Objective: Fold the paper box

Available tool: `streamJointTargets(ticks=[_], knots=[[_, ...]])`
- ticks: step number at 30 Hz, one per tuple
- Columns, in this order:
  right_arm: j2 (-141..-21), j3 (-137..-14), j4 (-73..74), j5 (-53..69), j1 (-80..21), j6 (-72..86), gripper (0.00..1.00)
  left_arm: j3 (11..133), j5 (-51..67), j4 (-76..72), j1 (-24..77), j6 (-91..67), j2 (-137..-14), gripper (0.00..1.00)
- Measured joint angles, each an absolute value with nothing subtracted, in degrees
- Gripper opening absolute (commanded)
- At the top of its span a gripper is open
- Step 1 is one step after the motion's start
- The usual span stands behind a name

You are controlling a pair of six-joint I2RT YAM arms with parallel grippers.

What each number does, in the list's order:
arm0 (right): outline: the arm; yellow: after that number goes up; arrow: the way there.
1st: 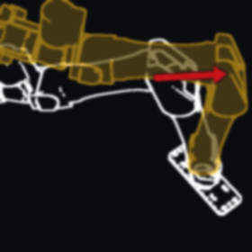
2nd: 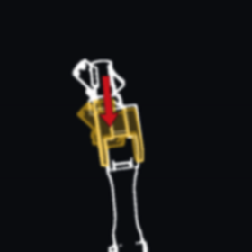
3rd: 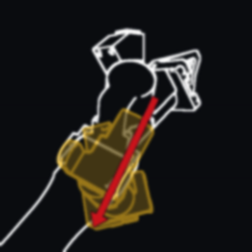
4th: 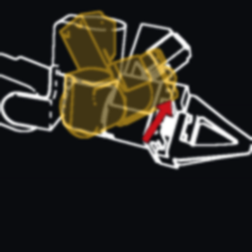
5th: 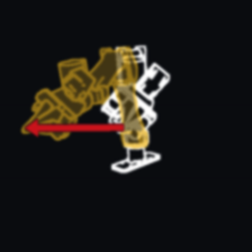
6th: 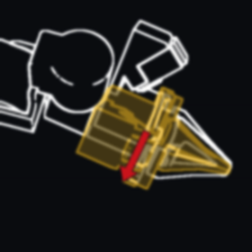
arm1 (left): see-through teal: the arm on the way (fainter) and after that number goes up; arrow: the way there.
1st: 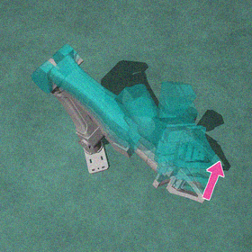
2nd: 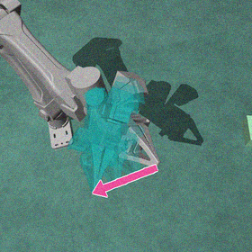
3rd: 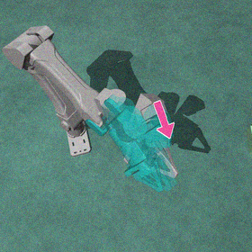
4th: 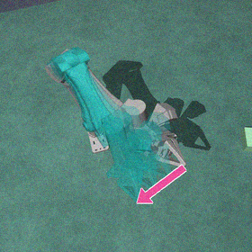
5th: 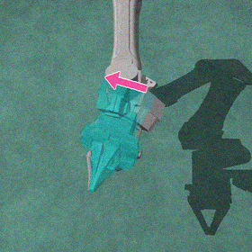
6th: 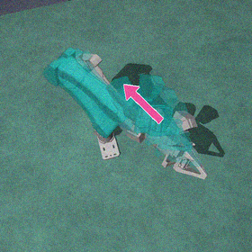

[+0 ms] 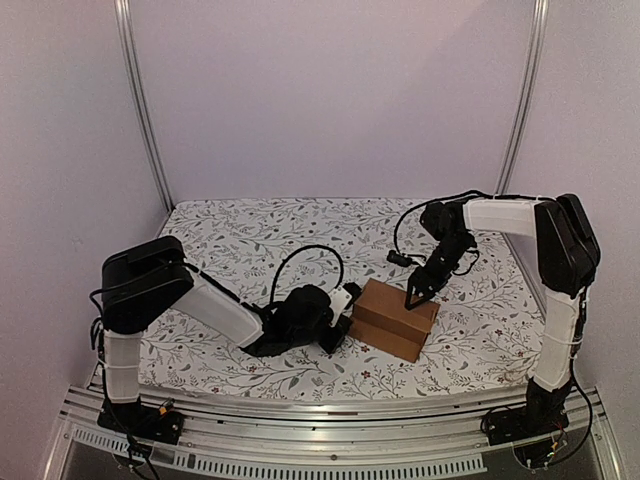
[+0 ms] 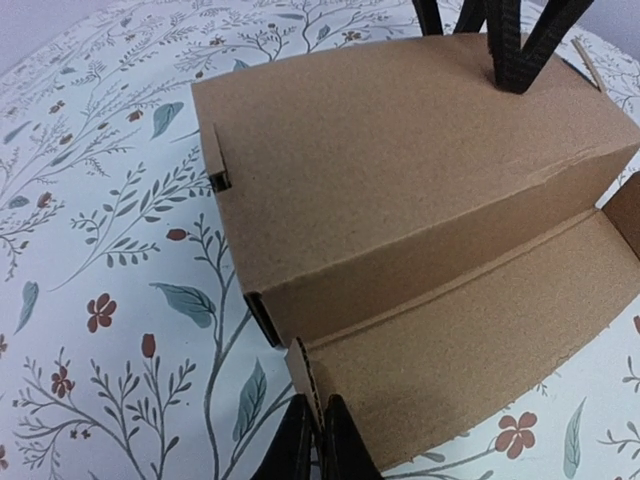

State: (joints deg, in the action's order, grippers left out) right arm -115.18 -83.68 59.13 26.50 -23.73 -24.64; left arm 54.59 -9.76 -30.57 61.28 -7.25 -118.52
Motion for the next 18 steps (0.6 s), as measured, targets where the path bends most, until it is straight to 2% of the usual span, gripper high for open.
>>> streamJointTargets(ticks=[5, 11, 18], knots=[[-115.28, -83.68, 59.22, 26.89, -23.79, -24.77, 0.52, 53.32, -9.56, -31.05, 61.06, -8.45, -117.45, 0.08], [-115.37, -83.68, 59.35, 27.24, -24.01, -24.93, 0.52, 51.75, -8.62, -31.46, 60.95, -8.84, -116.40, 0.14], [-115.46, -83.68, 59.35, 27.31, -23.99, -24.93, 0.52, 48.10, -8.19, -32.08, 60.95, -9.26, -113.69, 0.10]])
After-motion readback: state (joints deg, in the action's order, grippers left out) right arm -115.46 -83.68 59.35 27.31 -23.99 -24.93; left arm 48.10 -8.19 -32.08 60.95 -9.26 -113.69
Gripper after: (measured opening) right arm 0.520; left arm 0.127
